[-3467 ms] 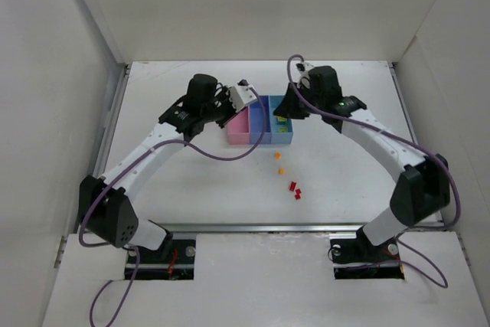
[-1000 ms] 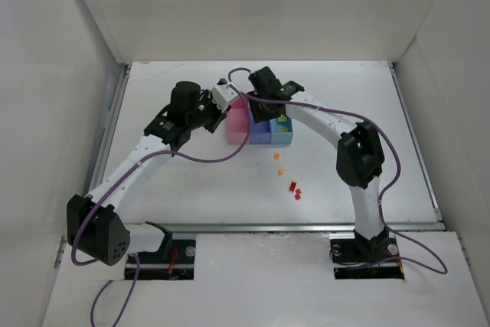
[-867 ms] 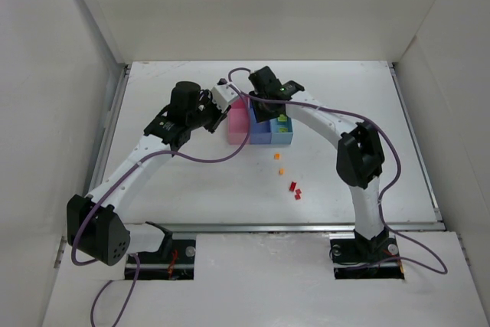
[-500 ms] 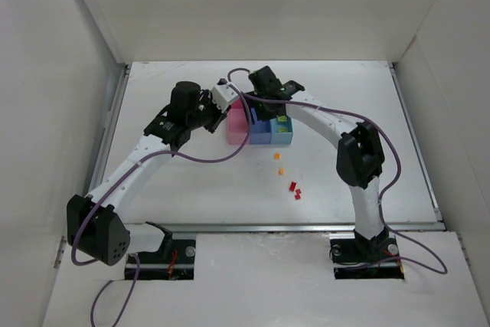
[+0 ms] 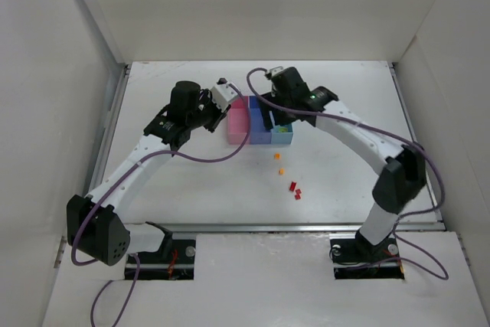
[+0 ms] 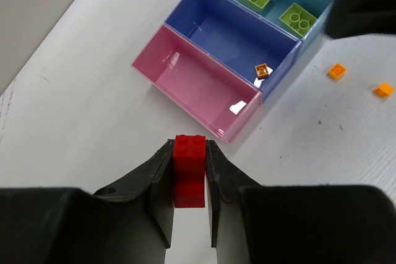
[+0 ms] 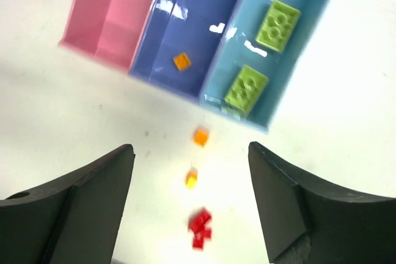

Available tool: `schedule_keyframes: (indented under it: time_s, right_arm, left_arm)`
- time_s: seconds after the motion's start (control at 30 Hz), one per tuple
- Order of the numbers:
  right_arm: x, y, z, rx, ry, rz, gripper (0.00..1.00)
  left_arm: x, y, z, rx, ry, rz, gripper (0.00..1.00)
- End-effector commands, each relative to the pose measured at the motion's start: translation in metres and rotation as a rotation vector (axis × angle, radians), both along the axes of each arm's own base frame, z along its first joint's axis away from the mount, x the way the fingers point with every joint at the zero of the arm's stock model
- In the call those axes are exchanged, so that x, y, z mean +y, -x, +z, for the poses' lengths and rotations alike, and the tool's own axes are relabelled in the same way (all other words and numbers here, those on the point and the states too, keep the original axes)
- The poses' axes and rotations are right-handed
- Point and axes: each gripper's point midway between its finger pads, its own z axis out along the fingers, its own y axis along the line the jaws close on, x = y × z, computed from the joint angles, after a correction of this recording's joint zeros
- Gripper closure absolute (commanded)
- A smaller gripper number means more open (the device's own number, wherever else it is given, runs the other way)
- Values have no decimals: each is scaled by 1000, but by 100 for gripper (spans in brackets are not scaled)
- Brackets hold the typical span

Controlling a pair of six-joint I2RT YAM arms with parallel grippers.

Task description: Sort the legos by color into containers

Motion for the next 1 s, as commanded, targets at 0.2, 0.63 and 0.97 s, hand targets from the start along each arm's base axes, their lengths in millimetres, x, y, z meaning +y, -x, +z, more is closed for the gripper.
schedule_keyframes:
  time_s: [0.2,0.63,0.97]
  right_arm:
    - [-13,69,-28,107,-45,-98,28]
    - [9,54,-107,127,-13,-214,33]
    - [-1,36,-128,75,65,-295,42]
  left_arm:
    - [7,-10,32,-64,84,101,100]
    - [10,-5,38,-91,107,113,100]
    - [13,-6,48,-115,105,120,100]
